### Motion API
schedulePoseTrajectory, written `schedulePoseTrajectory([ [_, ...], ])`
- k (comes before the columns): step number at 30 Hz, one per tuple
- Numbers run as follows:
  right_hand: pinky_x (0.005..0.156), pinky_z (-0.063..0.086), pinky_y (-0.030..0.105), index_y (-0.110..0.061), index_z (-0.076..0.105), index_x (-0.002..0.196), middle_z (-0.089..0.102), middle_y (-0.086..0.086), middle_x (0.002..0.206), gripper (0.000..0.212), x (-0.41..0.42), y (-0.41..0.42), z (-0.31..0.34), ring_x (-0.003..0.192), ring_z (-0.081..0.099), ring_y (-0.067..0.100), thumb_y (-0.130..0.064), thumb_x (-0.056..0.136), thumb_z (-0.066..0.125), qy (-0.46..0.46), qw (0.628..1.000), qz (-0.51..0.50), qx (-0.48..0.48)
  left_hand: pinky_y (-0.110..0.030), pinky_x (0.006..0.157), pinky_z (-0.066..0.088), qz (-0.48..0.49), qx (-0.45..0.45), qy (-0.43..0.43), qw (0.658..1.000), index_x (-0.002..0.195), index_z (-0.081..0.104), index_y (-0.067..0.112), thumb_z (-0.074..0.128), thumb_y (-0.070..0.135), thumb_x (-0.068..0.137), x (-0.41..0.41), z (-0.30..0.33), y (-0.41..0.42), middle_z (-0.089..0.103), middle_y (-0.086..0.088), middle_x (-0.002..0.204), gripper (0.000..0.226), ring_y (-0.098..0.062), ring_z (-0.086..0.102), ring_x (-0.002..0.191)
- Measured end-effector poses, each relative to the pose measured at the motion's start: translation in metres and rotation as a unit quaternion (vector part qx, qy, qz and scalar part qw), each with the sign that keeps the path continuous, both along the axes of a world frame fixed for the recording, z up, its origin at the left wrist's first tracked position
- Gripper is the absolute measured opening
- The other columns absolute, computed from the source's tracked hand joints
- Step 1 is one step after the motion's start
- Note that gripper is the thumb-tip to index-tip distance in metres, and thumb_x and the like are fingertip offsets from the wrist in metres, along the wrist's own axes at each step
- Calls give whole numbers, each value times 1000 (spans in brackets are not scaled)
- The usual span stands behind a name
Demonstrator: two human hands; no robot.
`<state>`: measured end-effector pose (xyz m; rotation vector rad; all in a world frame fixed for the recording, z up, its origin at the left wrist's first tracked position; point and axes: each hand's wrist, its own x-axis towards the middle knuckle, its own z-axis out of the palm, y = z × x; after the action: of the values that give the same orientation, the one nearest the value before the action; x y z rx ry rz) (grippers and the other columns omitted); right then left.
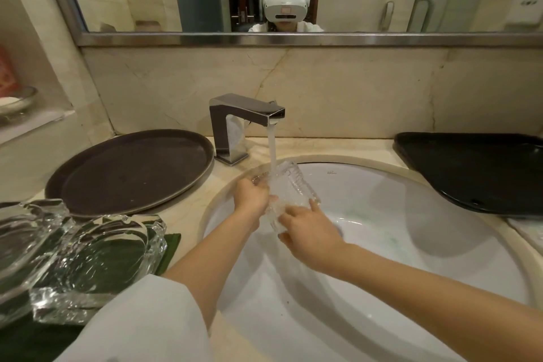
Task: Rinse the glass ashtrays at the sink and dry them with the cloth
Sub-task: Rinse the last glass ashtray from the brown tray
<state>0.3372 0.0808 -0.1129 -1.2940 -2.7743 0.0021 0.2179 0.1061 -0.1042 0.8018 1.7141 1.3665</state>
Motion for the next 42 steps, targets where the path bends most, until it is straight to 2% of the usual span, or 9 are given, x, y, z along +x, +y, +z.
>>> schedulePoseTrajectory([
  [6, 111, 18, 30, -9, 56, 123, 30, 2, 151, 45, 5, 5, 0, 137, 26, 19, -42, 93, 48, 59, 996, 53, -43, -37, 68, 51, -12, -32, 3, 999, 120, 53, 2, 46, 7, 94, -7, 0, 3, 63, -17, 108, 28, -31, 61, 85],
  [10, 117, 14, 38, -21, 21, 148, 2, -5, 158, 69, 2, 15, 3, 145, 4, 19, -55, 92, 41, 12, 996, 58, -67, -36, 69, 54, -45, -43, -5, 998, 112, 58, 8, 42, 16, 97, -6, 1, 1, 66, -16, 104, 24, -28, 63, 85],
  [15, 117, -2, 39, -17, -9, 149, -9, 4, 158, 89, -3, 21, 1, 145, -8, 21, -67, 87, 33, -15, 993, -40, -111, -32, 64, 51, -50, -17, 8, 999, 94, 55, 22, 38, 13, 97, -5, 1, 0, 64, -12, 96, 20, -23, 59, 81],
  [19, 118, 0, 41, -2, 9, 148, 9, 14, 156, 92, -7, 15, -1, 145, 4, 24, -70, 87, 25, -62, 993, -88, -42, -25, 53, 46, -40, 17, 25, 999, 108, 57, 19, 40, 12, 97, -1, 4, -2, 59, -2, 83, 21, -18, 56, 71],
  [22, 110, 22, 38, -1, 48, 125, 48, 17, 131, 59, -7, 3, -3, 123, 44, 28, -50, 95, 35, -28, 998, -50, 1, -25, 54, 47, -15, 28, 34, 999, 122, 55, 20, 43, 11, 97, -4, 4, -1, 63, -6, 106, 29, -27, 64, 84],
  [25, 86, 41, 35, -7, 59, 113, 59, 9, 116, 29, -1, -1, -4, 111, 53, 29, -27, 95, 48, 71, 997, -4, -17, -25, 55, 49, 6, 25, 35, 999, 128, 53, 17, 45, 8, 96, -8, 4, 1, 63, -8, 118, 35, -28, 67, 92],
  [30, 95, 39, 30, -16, 58, 122, 60, 2, 123, 31, 3, 1, 1, 116, 51, 21, -24, 92, 54, 142, 990, 6, -26, -24, 47, 46, -3, 23, -33, 999, 125, 53, 12, 43, 5, 96, -6, 7, 1, 64, -4, 101, 31, -18, 66, 63],
  [38, 95, 26, 37, -19, 29, 142, 35, 5, 133, 58, -4, -1, -12, 117, 32, 27, -44, 93, 46, 59, 997, 0, 41, -21, 44, 44, -56, 29, -66, 996, 102, 58, 22, 44, 6, 97, -3, 9, -2, 63, 2, 84, 22, -11, 57, 65],
  [42, 85, 36, 37, -10, 66, 110, 56, 8, 103, 34, 0, 0, -13, 99, 48, 31, -28, 81, 69, 158, 984, 32, 76, -23, 47, 43, -45, 26, -90, 995, 103, 61, 18, 46, 1, 94, -4, 9, -1, 62, -2, 79, 24, -11, 58, 51],
])
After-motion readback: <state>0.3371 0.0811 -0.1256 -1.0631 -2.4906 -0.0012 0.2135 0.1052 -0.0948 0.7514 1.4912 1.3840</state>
